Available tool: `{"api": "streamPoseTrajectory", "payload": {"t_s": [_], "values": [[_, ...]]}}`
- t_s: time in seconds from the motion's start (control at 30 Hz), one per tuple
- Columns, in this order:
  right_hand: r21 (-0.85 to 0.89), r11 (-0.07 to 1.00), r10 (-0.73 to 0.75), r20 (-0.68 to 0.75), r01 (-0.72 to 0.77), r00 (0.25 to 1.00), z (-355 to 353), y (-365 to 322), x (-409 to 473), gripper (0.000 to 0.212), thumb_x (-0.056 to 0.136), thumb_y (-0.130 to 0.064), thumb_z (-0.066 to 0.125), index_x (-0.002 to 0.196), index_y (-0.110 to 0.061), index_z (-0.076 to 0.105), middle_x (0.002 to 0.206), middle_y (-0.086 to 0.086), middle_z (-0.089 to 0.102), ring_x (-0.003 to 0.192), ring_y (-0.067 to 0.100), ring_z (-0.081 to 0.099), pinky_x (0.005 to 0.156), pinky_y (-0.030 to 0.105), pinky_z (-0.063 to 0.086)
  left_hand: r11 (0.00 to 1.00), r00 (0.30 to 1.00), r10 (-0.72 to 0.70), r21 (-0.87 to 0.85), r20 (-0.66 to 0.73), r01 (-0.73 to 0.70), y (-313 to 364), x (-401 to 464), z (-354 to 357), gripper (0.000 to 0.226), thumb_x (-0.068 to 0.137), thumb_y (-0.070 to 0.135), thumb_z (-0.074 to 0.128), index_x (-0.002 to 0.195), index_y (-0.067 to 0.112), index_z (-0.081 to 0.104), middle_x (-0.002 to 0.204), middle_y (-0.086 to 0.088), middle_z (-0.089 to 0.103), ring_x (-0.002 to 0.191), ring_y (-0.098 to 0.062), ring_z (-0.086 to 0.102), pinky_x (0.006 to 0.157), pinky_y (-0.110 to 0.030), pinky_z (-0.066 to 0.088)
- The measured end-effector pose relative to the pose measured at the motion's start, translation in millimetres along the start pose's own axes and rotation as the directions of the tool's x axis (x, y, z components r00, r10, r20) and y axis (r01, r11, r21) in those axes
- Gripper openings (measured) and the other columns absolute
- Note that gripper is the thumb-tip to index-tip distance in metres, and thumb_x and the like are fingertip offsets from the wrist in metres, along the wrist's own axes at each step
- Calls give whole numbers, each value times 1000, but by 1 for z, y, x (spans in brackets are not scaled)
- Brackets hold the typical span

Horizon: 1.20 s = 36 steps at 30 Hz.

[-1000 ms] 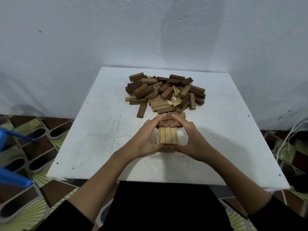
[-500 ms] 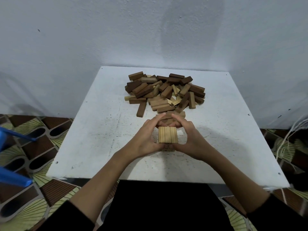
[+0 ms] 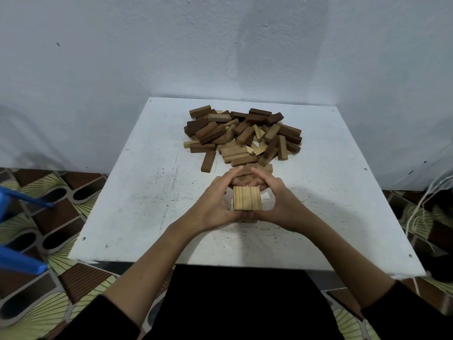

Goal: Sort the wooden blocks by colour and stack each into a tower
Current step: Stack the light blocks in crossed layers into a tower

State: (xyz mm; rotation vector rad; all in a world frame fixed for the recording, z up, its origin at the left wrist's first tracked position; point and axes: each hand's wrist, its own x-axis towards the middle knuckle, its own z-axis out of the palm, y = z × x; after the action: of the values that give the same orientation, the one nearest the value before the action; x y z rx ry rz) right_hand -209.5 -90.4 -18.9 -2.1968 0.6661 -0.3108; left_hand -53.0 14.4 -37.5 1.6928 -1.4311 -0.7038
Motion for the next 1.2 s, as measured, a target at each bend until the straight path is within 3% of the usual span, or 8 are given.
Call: {"api": "streamPoseTrajectory", "payload": {"t_s": [0.27,0.37,0.6,0.67,0.77,0.83,1.07,1.2], "values": [[28,999,18,22,-18,1000,-1,-1,0,94,72,-20,81,146,-19,24,110,-14,43,110,12,39,83,8,32,1000,1000,-2,-1,-21,2,-4,1,1,97,67,29,85,146,27,27,124,2,54,118,-11,47,88,-8,32],[63,998,-15,27,13,1000,1,1,-1,104,67,-24,84,147,-20,19,111,-19,43,112,14,42,93,20,38,1000,1000,15,6,-24,-15,-3,-2,3,100,68,27,85,147,24,24,133,3,49,125,-9,41,91,-5,30],[124,992,24,-22,-21,999,15,8,-16,117,59,-43,76,145,-31,-3,142,-7,19,131,13,25,105,32,28,993,990,88,-74,-112,-96,17,-14,7,79,63,19,76,119,44,26,118,30,34,108,34,30,86,7,25],[212,976,69,-77,-51,995,26,10,-22,109,63,-46,73,142,-36,-1,143,-12,17,134,11,22,109,33,25,993,997,-3,-114,-83,-7,11,-19,15,87,66,25,72,132,41,18,127,27,30,115,30,24,100,-3,28],[211,977,61,-152,-28,986,43,14,-29,101,66,-59,63,143,-31,4,145,-13,16,139,9,18,114,34,20,989,994,-107,-109,-36,102,-3,-27,30,105,70,31,69,147,33,-2,145,18,13,140,3,10,117,-39,23],[177,984,32,-196,4,980,50,14,-31,93,71,-60,57,143,-30,7,146,-11,17,139,10,18,115,35,20,987,992,-119,-116,-47,113,-8,-29,36,105,72,28,67,148,33,-5,147,18,9,144,-4,9,118,-42,22],[77,996,-17,-216,35,976,55,15,-32,98,77,-62,48,150,-14,5,152,-8,12,142,9,11,116,40,17,998,993,-54,-30,-103,51,-14,-27,43,102,78,24,67,145,32,-9,144,30,4,133,19,4,109,-6,11],[4,999,-47,-204,48,978,58,17,-30,103,76,-79,38,150,-15,3,158,1,8,143,9,7,117,40,14,1000,993,-17,14,-116,19,-16,-27,45,99,78,25,64,145,31,-9,149,22,5,139,9,6,110,-7,9]]}}
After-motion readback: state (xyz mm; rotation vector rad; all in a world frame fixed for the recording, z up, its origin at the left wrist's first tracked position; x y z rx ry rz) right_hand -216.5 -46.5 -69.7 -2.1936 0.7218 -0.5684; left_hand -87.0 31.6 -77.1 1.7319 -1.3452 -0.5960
